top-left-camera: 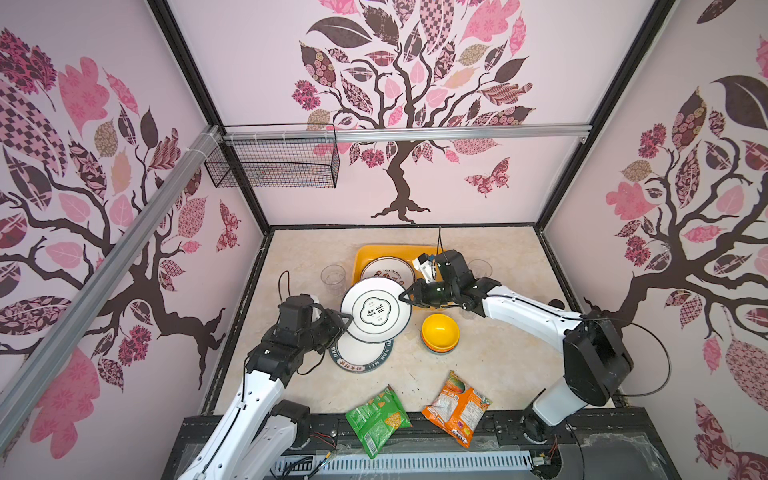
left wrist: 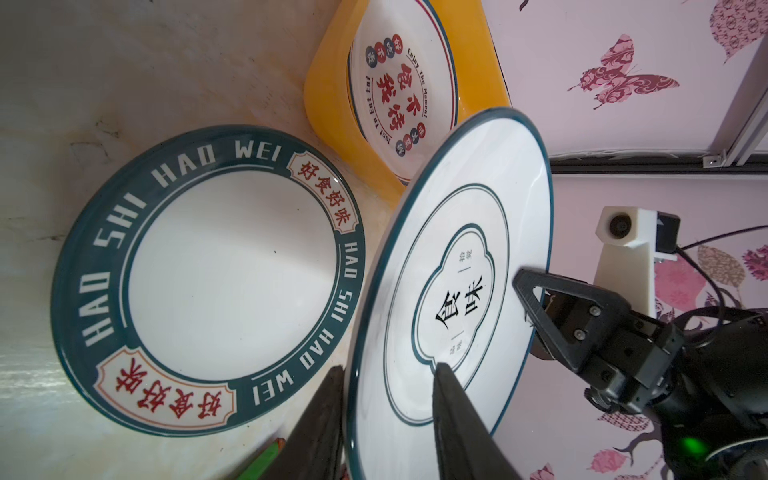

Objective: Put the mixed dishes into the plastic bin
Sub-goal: 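Carry the upright plate over the yellow bin with the right gripper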

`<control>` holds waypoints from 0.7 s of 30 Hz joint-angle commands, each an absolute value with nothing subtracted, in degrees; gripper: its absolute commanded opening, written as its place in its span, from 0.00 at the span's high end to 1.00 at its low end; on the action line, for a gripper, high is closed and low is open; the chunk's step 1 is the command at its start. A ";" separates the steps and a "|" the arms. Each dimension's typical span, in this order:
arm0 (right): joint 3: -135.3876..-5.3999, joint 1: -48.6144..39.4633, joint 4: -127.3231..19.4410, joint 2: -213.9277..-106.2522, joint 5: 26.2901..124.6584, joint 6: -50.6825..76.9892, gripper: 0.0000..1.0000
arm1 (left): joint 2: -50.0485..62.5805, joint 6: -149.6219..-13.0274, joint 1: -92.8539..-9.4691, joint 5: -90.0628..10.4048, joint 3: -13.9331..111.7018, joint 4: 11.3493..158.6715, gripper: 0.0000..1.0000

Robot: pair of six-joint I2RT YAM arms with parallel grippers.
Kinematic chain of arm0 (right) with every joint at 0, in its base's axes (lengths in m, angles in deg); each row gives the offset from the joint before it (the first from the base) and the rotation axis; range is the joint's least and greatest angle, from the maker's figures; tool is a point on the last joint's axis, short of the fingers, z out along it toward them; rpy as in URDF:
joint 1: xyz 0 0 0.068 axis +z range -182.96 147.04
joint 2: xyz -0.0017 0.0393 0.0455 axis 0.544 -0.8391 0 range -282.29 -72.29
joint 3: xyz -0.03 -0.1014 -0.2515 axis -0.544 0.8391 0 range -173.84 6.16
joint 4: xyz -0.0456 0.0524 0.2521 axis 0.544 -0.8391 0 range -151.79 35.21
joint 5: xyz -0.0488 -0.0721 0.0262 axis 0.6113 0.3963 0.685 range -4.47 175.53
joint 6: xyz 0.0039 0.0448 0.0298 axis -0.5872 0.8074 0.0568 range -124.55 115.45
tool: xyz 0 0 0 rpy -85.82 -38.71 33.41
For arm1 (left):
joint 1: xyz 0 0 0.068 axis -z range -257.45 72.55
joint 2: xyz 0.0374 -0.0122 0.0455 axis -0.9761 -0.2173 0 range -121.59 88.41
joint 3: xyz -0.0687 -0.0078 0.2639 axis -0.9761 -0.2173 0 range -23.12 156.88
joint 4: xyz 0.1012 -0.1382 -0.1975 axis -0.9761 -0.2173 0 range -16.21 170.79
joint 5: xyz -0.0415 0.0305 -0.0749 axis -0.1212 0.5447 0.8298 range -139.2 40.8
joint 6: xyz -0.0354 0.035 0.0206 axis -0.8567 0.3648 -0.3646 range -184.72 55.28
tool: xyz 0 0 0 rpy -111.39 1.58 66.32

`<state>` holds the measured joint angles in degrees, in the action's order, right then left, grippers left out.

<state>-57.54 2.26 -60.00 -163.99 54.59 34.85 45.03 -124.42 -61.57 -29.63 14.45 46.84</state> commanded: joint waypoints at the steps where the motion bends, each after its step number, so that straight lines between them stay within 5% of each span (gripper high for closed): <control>1: -59.51 1.01 -61.53 -162.29 57.77 33.51 1.00 | 46.05 -123.52 -62.36 -29.77 14.04 48.55 0.58; 7: -59.49 -0.63 -61.74 -162.29 58.76 33.51 1.00 | 47.03 -122.81 -63.73 -30.06 13.81 46.87 0.50; 21: -62.08 -5.16 -61.12 -165.44 61.16 34.46 1.00 | 48.53 -121.93 -64.79 -30.04 12.69 44.68 0.47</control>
